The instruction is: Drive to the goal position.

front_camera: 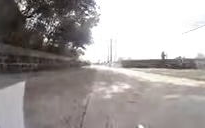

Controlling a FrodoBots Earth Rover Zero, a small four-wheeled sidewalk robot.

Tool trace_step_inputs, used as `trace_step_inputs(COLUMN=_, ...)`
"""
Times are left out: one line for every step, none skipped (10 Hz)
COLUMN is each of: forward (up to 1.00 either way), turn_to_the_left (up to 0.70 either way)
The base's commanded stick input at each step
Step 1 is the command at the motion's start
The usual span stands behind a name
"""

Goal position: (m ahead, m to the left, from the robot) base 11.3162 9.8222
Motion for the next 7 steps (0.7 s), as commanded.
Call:
trace_step_inputs(forward=0.7, turn_to_the_left=0.0)
trace_step_inputs(forward=0.7, turn_to_the_left=0.0)
trace_step_inputs(forward=0.0, turn_to_the_left=0.0)
trace_step_inputs(forward=0.0, turn_to_the_left=0.0)
trace_step_inputs(forward=0.0, turn_to_the_left=0.0)
trace_step_inputs(forward=0.0, turn_to_the_left=0.0)
trace_step_inputs(forward=0.0, turn_to_the_left=0.0)
